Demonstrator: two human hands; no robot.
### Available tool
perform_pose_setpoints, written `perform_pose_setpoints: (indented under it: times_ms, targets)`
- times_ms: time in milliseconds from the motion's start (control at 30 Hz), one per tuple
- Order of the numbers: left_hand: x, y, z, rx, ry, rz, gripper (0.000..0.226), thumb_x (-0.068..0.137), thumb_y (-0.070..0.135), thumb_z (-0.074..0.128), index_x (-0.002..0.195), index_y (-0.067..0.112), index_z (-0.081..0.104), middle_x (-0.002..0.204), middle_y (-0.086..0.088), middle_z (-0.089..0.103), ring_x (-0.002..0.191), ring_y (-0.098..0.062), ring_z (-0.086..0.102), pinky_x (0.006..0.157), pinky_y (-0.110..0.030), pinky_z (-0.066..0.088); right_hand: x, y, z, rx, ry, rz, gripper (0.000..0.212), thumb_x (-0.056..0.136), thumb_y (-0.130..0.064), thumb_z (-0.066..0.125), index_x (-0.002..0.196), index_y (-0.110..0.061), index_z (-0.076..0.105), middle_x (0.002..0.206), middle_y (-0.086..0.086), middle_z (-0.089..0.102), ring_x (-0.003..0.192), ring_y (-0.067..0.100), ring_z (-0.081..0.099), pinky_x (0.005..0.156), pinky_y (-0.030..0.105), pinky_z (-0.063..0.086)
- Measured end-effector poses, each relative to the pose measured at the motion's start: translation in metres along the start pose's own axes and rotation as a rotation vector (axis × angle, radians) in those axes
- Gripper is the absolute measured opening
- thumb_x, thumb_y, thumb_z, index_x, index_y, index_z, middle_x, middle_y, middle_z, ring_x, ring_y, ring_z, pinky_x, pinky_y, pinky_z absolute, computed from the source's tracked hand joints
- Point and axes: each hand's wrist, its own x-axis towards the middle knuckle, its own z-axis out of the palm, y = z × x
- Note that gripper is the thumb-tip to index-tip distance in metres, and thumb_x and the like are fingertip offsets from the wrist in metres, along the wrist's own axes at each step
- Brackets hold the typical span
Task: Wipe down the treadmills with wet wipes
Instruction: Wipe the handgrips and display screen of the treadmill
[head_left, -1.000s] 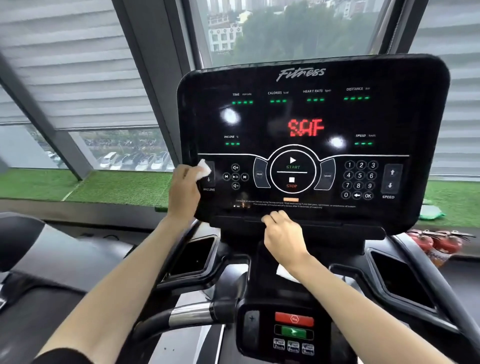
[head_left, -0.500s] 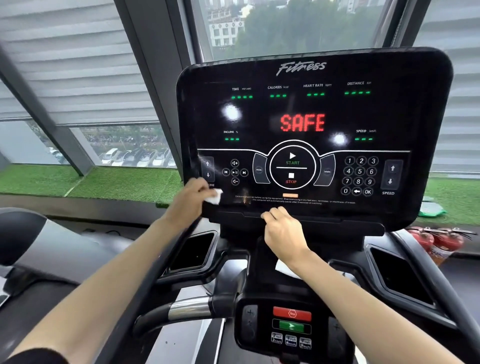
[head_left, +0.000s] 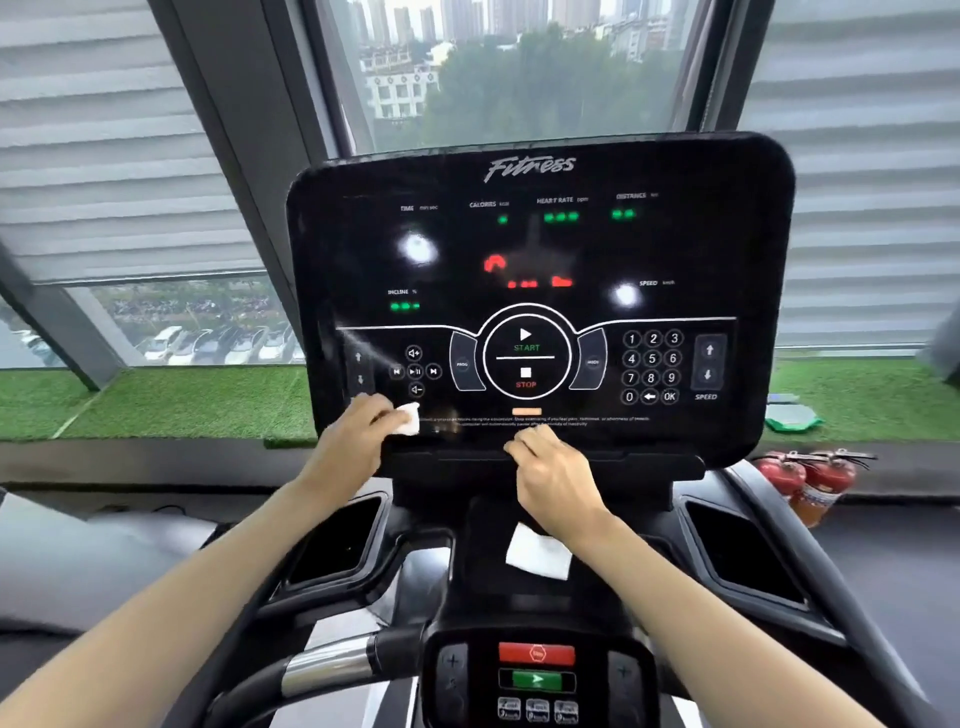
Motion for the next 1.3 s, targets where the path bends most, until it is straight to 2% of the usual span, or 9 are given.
perform_pose_setpoints:
  times_ms: [133, 233, 400, 533, 667, 900, 1067, 1167, 1300]
  targets:
    - [0.035, 0.048, 0.026, -0.021, -0.078, 0.200, 0.053, 0.063, -0.023, 0.064, 0.102, 0.012, 0.058, 0.096, 0.004, 0.041, 0.086, -0.014, 0.042, 0.042, -0.033, 0.049, -0.009, 0.019, -0.013, -0.016, 0.049, 0.116, 0.040, 0.074, -0.002, 0.034, 0.089, -0.001, 0.072, 0.094, 0.010, 0.065, 0.083, 0.026, 0.063, 0.070, 0.032, 0.056]
    - [0.072, 0.063, 0.029, -0.086, 0.016, 0.186, 0.033, 0.077, -0.014, 0.053, 0.101, 0.006, 0.066, 0.099, 0.000, 0.047, 0.089, -0.017, 0.048, 0.060, -0.035, 0.054, -0.013, 0.022, -0.018, -0.069, 0.068, 0.104, 0.041, 0.076, 0.000, 0.036, 0.097, -0.001, 0.071, 0.106, 0.015, 0.063, 0.098, 0.029, 0.058, 0.083, 0.038, 0.054]
    - [0.090, 0.036, 0.000, -0.148, 0.404, -0.328, 0.034, 0.086, -0.014, 0.049, 0.111, 0.001, 0.066, 0.104, -0.014, 0.052, 0.094, -0.018, 0.048, 0.088, -0.010, 0.034, -0.019, 0.026, -0.020, -0.107, 0.064, 0.140, 0.050, 0.078, 0.002, 0.034, 0.117, -0.001, 0.065, 0.125, 0.022, 0.056, 0.120, 0.033, 0.047, 0.099, 0.041, 0.045]
    - [0.071, 0.040, 0.008, -0.231, 0.635, -0.734, 0.045, 0.083, -0.021, 0.042, 0.118, 0.000, 0.060, 0.109, -0.022, 0.046, 0.098, -0.026, 0.047, 0.088, -0.021, 0.040, -0.028, 0.034, -0.025, -0.119, 0.061, 0.200, 0.055, 0.075, 0.001, 0.032, 0.119, -0.002, 0.064, 0.128, 0.023, 0.054, 0.124, 0.032, 0.043, 0.101, 0.040, 0.043]
    - [0.115, 0.082, 0.018, -0.303, 0.713, -0.790, 0.053, 0.074, -0.024, 0.040, 0.116, 0.002, 0.061, 0.108, -0.017, 0.048, 0.099, -0.017, 0.040, 0.088, -0.028, 0.041, -0.030, 0.042, -0.029, -0.125, 0.062, 0.277, 0.055, 0.075, 0.000, 0.030, 0.119, -0.002, 0.064, 0.128, 0.023, 0.054, 0.123, 0.032, 0.042, 0.103, 0.039, 0.042]
    - [0.137, 0.173, 0.064, -0.175, 0.236, 0.072, 0.041, 0.084, 0.001, 0.040, 0.116, 0.005, 0.065, 0.095, -0.003, 0.059, 0.086, -0.015, 0.043, 0.078, -0.026, 0.043, -0.044, 0.051, -0.028, -0.119, 0.101, 0.238, 0.040, 0.075, -0.001, 0.036, 0.096, -0.002, 0.070, 0.104, 0.016, 0.061, 0.100, 0.027, 0.050, 0.086, 0.038, 0.050]
    - [0.099, 0.150, 0.070, 0.109, -0.126, 0.543, 0.032, 0.089, 0.004, 0.038, 0.108, 0.006, 0.064, 0.095, -0.007, 0.059, 0.086, -0.020, 0.050, 0.073, -0.036, 0.053, -0.052, 0.052, -0.028, -0.087, 0.103, 0.197, 0.037, 0.072, 0.001, 0.038, 0.091, -0.002, 0.070, 0.082, 0.006, 0.061, 0.077, 0.023, 0.053, 0.082, 0.033, 0.047]
    - [0.086, 0.094, 0.037, 0.028, 0.008, 0.311, 0.032, 0.089, 0.004, 0.042, 0.112, 0.005, 0.065, 0.104, -0.013, 0.058, 0.097, -0.021, 0.047, 0.090, -0.033, 0.043, -0.049, 0.051, -0.027, -0.093, 0.086, 0.228, 0.038, 0.073, -0.002, 0.038, 0.091, -0.005, 0.072, 0.082, 0.004, 0.061, 0.075, 0.023, 0.055, 0.082, 0.031, 0.046]
    - [0.089, 0.050, 0.013, -0.166, 0.579, -0.589, 0.047, 0.077, -0.020, 0.041, 0.111, 0.002, 0.066, 0.103, -0.021, 0.052, 0.098, -0.030, 0.048, 0.088, -0.025, 0.039, -0.044, 0.041, -0.027, -0.074, 0.066, 0.238, 0.040, 0.074, -0.003, 0.037, 0.095, -0.005, 0.071, 0.084, 0.004, 0.061, 0.076, 0.023, 0.057, 0.080, 0.034, 0.051]
